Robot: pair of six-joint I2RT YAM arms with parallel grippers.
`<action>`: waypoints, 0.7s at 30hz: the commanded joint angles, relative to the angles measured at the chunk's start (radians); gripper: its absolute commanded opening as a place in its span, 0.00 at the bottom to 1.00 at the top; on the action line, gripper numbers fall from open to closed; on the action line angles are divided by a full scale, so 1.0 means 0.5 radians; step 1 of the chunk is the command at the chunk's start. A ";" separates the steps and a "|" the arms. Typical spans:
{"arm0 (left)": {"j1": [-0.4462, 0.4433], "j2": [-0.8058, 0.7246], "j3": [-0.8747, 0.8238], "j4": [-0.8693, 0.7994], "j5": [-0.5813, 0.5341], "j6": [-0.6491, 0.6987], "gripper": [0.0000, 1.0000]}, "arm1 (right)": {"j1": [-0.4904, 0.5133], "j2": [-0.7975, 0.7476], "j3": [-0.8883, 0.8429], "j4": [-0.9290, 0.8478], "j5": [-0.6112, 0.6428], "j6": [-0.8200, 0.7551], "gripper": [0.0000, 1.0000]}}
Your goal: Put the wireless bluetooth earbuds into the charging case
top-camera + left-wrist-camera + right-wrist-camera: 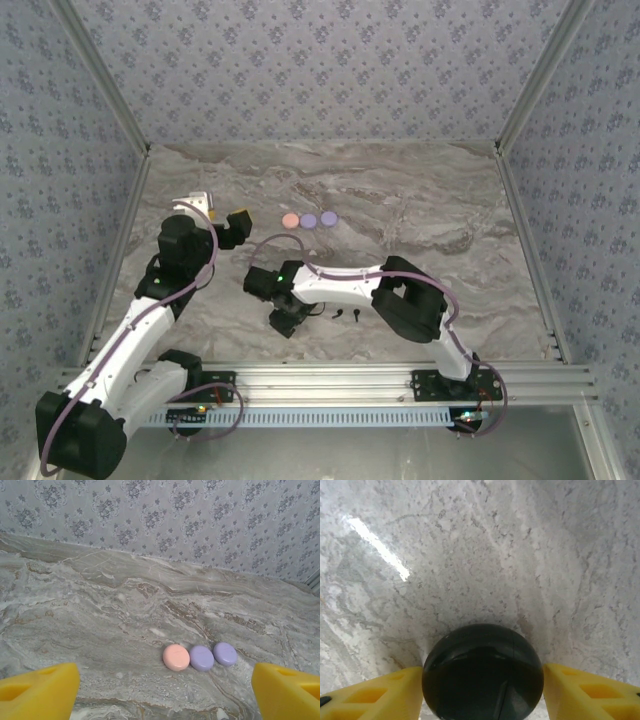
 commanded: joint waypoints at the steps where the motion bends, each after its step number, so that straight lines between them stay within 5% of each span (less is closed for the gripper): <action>1: 0.014 -0.031 0.014 -0.009 -0.021 0.017 0.89 | -0.023 0.003 -0.011 0.004 0.064 0.005 0.58; 13: 0.015 0.022 0.066 0.003 0.165 0.063 0.89 | -0.081 -0.488 -0.274 0.193 0.251 -0.378 0.45; 21: 0.021 0.244 0.261 -0.003 0.821 0.111 0.89 | -0.220 -1.103 -0.553 0.477 0.351 -0.932 0.44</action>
